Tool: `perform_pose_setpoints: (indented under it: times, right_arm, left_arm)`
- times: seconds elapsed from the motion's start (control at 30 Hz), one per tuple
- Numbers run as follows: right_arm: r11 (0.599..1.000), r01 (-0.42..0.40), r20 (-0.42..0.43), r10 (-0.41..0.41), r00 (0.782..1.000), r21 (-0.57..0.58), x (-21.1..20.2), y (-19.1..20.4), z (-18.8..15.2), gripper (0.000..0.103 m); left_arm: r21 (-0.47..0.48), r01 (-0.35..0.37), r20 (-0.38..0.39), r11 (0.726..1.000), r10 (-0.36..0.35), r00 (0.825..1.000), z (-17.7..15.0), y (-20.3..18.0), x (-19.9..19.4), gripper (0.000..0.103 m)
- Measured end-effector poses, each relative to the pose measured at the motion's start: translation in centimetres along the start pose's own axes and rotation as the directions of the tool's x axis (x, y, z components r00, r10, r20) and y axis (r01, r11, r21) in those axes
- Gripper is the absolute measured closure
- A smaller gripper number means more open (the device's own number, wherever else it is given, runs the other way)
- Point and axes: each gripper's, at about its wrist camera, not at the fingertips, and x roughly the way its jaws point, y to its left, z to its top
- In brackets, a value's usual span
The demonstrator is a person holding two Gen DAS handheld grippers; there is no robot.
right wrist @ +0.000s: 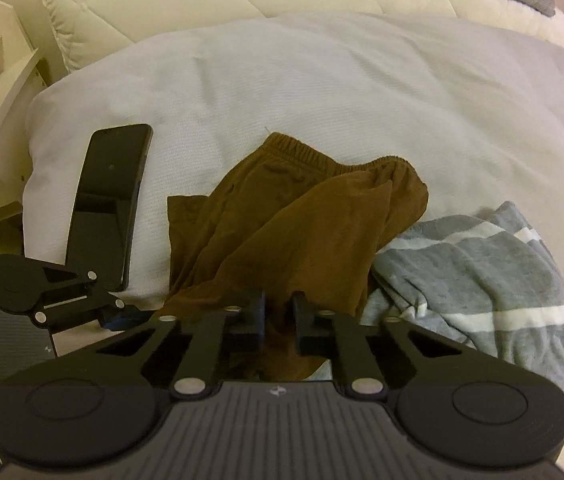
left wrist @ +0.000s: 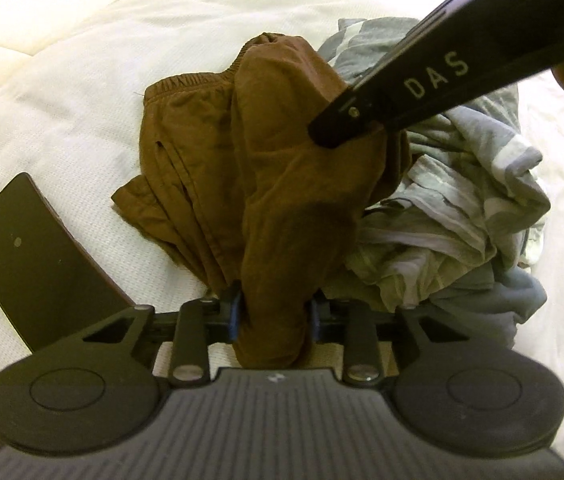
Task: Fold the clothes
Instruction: 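Reach both grippers to the brown shorts and close them on the fabric, then lift the brown shorts with both grippers and carry them onto open bedspace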
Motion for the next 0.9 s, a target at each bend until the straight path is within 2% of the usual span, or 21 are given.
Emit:
perform_pose_setpoints:
  times: [0.17,0.2,0.23,0.27,0.3,0.33,0.43,0.5,0.57,0.73,0.9]
  right_arm:
    - [1.0,-0.013,0.0,0.013,1.0,0.023,0.3,-0.5,0.1,0.092]
    - [0.999,-0.013,0.007,0.013,1.0,0.043,0.2,-0.8,0.1,0.089]
    - [0.998,-0.013,0.014,0.012,1.0,0.064,0.2,-1.1,0.1,0.082]
    - [0.996,-0.014,0.022,0.012,1.0,0.084,0.2,-1.3,0.0,0.064]
    - [0.994,-0.014,0.029,0.011,1.0,0.104,0.2,-1.6,0.0,0.055]
    - [0.994,-0.013,0.032,0.01,0.999,0.108,0.3,-1.7,0.0,0.055]
    - [0.99,-0.05,0.034,0.046,0.998,0.131,1.1,-2.2,0.0,0.057]
    - [0.988,-0.065,0.037,0.06,0.998,0.14,1.3,-2.4,0.1,0.084]
    - [0.987,-0.069,0.065,0.061,0.996,0.144,0.5,-2.3,0.2,0.093]
    - [0.981,-0.086,0.163,0.058,0.985,0.172,-3.0,-2.9,0.1,0.098]
    - [0.965,-0.095,0.306,0.016,0.952,0.245,-9.0,-4.7,-0.8,0.098]
  left_arm:
    - [-0.001,-0.001,0.017,1.0,0.001,1.0,-0.1,0.0,-0.3,0.08]
    - [-0.002,0.0,0.02,1.0,0.0,1.0,-0.2,0.1,-0.4,0.08]
    - [-0.003,0.0,0.023,1.0,0.0,1.0,-0.2,0.1,-0.4,0.08]
    - [-0.003,0.0,0.027,1.0,0.0,1.0,-0.2,0.1,-0.5,0.08]
    - [-0.003,0.0,0.029,1.0,0.0,1.0,-0.3,0.1,-0.6,0.081]
    - [-0.003,0.0,0.032,1.0,0.0,0.999,-0.3,0.1,-0.7,0.081]
    - [0.004,-0.003,0.043,1.0,0.003,0.999,-0.2,0.1,-1.1,0.083]
    - [0.015,-0.012,0.061,1.0,0.011,0.998,0.0,0.1,-1.7,0.084]
    - [0.031,-0.028,0.089,0.999,0.025,0.996,0.3,0.0,-2.6,0.084]
    - [0.079,-0.038,0.202,0.996,0.021,0.979,1.9,-0.9,-6.1,0.085]
    - [0.162,-0.041,0.34,0.986,-0.016,0.94,4.9,-3.1,-10.0,0.085]
